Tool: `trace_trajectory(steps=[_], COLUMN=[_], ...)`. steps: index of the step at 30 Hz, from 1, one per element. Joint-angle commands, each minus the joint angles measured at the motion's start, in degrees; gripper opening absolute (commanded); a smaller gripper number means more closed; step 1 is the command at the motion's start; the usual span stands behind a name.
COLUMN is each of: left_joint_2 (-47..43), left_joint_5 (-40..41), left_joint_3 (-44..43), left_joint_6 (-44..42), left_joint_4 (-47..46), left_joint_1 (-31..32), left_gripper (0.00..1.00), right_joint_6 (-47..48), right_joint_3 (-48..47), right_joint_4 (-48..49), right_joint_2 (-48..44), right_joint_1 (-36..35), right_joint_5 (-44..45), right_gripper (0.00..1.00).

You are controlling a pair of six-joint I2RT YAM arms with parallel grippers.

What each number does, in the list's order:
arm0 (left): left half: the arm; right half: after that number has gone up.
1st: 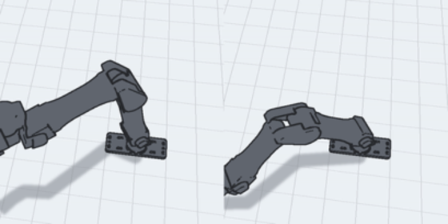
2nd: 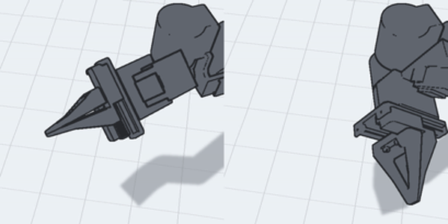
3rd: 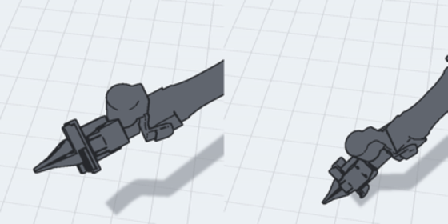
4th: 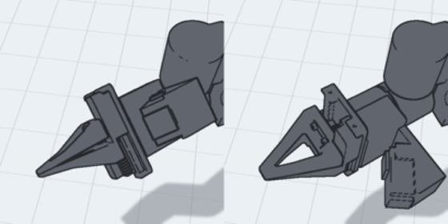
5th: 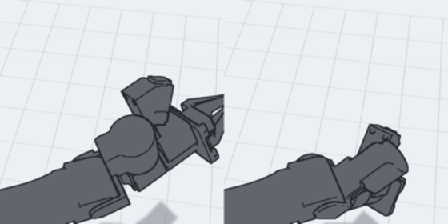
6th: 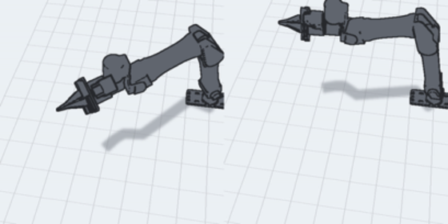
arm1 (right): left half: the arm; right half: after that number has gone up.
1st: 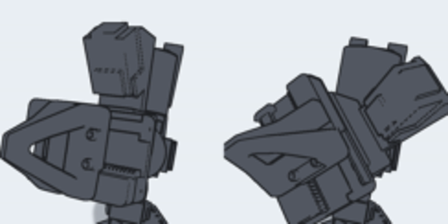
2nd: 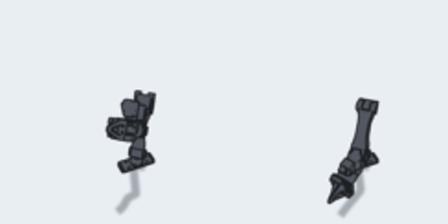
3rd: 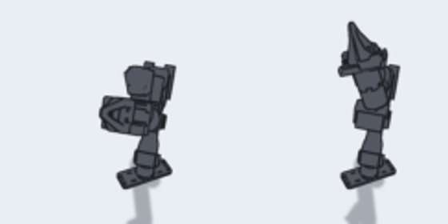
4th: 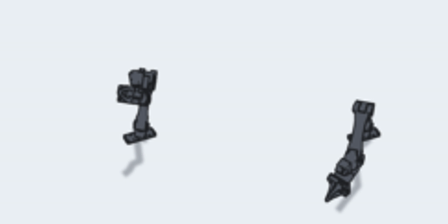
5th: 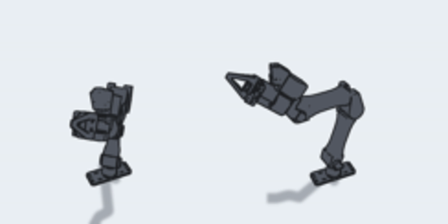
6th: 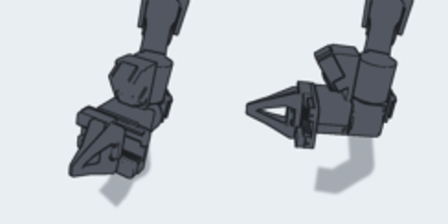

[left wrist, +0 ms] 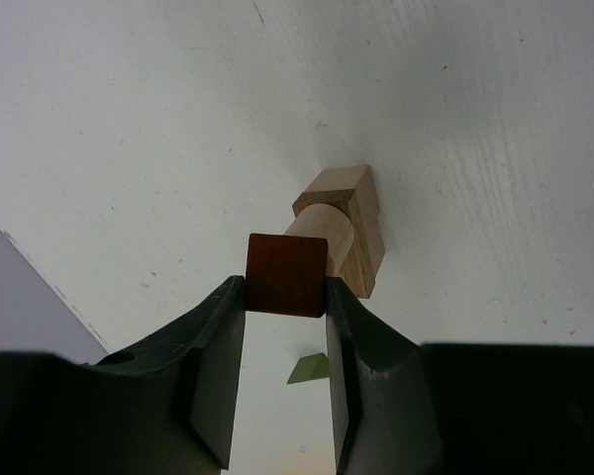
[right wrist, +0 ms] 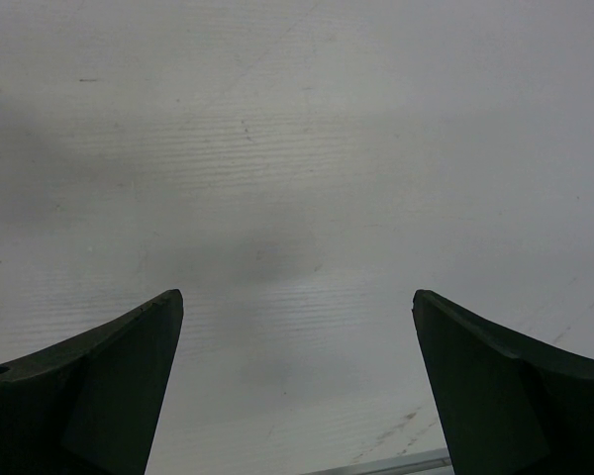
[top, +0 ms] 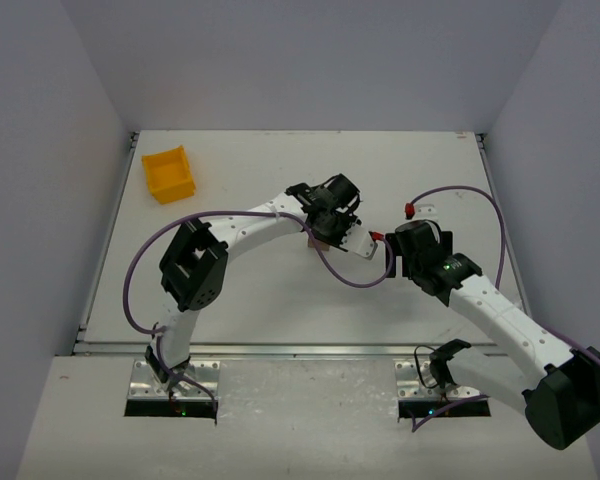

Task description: Build the wood block tower

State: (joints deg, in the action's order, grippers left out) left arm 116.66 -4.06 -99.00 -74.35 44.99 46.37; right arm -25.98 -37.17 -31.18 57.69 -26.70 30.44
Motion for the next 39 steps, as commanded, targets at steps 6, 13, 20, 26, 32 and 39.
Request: trace_trajectory(steps=[6,13,20,26,32,39], left_joint_2=[0.56,0.94,1.17,1.11,1.15,0.76], left_joint_5=[1.29,0.85,1.44,1.49,1.42,2.95], left_joint_3=[-1.03,-1.94,-1.31,-1.44,-1.06,0.26], left_joint_6=[0.76,3.06,4.09,4.02,3.85,3.67], left_joint_4=[-2.46,-2.43,-2.82,-2.30,-2.41,-3.02], left_joint_1=[-0.42,-0.49,-0.49,-0.49,-0.49,-0.49], left_gripper=[0.00,0.00,0.00,0.00,0.01,0.03], right_joint_6=[-1.17,-1.18,-1.18,-1.27,-1.27,-1.37], right_joint_3=[-0.26,-0.23,-0.45,-0.36,-0.36,-0.27], right_joint_4=[0.25,0.25,0.10,0.09,0.12,0.07], right_joint_2=[-0.39,-0.22,0.40,0.21,0.27,0.04], right_joint_1=[0.16,0.16,0.19,0.16,0.24,0.17], right_joint_5=[1.90,1.99,2.16,2.34,2.51,2.69], right_gripper=[0.99,0.99,0.99,0.99,0.99,0.99])
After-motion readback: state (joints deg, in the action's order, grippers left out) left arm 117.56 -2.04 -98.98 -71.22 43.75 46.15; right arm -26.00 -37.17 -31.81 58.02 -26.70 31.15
